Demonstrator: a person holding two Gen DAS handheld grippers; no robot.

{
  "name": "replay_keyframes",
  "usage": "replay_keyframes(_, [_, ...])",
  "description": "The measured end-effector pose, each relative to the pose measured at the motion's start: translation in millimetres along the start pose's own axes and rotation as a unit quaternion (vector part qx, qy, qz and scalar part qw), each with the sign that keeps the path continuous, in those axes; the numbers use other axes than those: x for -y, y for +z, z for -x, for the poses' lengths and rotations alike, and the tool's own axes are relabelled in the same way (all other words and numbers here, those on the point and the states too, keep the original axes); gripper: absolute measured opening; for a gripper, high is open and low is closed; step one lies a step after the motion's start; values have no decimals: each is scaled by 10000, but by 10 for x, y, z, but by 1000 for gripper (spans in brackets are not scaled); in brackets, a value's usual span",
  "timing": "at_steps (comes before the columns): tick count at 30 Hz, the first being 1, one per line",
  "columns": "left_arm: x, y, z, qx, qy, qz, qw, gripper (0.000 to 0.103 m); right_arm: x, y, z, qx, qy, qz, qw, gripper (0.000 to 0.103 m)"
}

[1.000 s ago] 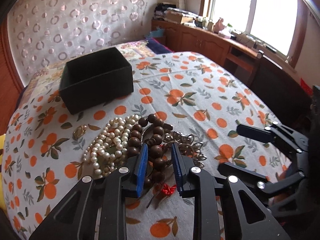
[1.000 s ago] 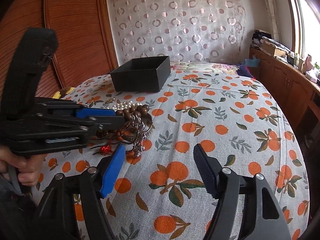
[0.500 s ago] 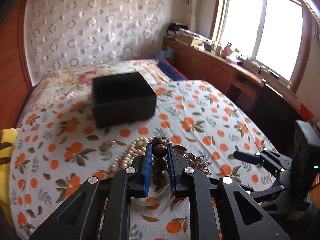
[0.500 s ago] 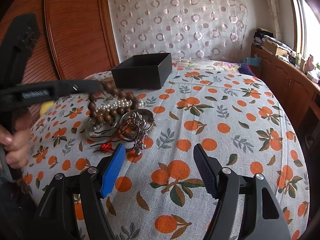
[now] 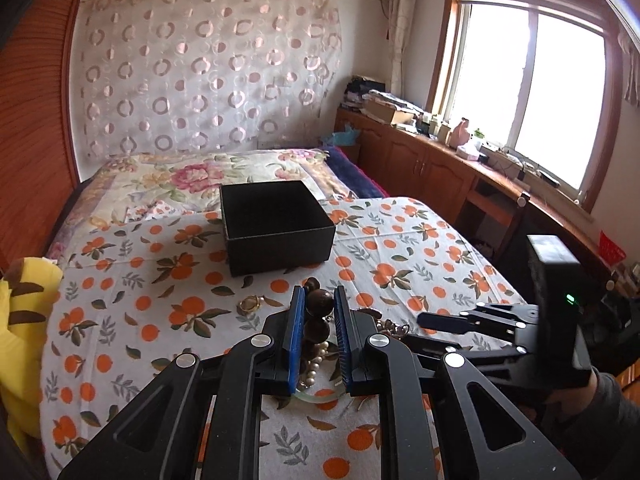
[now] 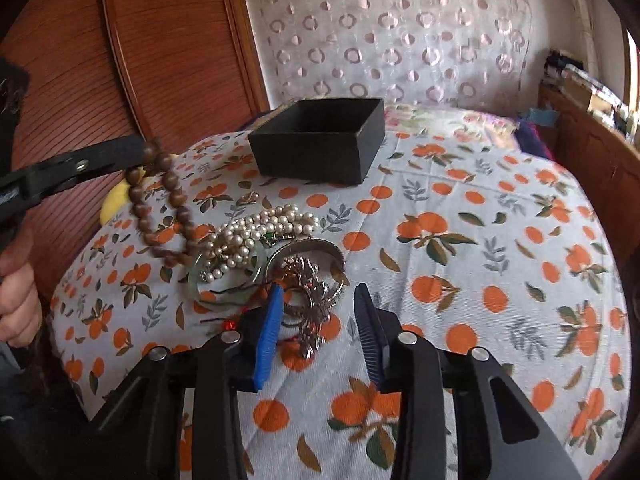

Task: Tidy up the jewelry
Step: 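Lift the bead bracelet with the left tool while the right tool grasps silver chain jewelry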

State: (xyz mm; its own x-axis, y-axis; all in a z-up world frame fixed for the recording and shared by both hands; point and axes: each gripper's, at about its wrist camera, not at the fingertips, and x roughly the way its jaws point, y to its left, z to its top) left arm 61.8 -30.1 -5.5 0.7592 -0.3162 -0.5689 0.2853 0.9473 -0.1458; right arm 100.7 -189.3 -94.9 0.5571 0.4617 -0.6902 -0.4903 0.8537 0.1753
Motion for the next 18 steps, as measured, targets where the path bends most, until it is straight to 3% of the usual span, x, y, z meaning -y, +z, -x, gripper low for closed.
replay_keyframes(12, [-99, -100, 26, -5, -34, 109, 9999, 14, 90, 30, -222, -385, 421, -258, 9980, 37])
replay_keyframes(16, [-120, -134, 20, -12, -42, 153, 9999, 14, 102, 35, -207, -383, 483, -236, 9978, 19])
replay_keyframes(18, [-134, -143, 17, -14, -33, 163, 9999, 14, 120, 39, -178, -338, 514, -227, 9978, 16])
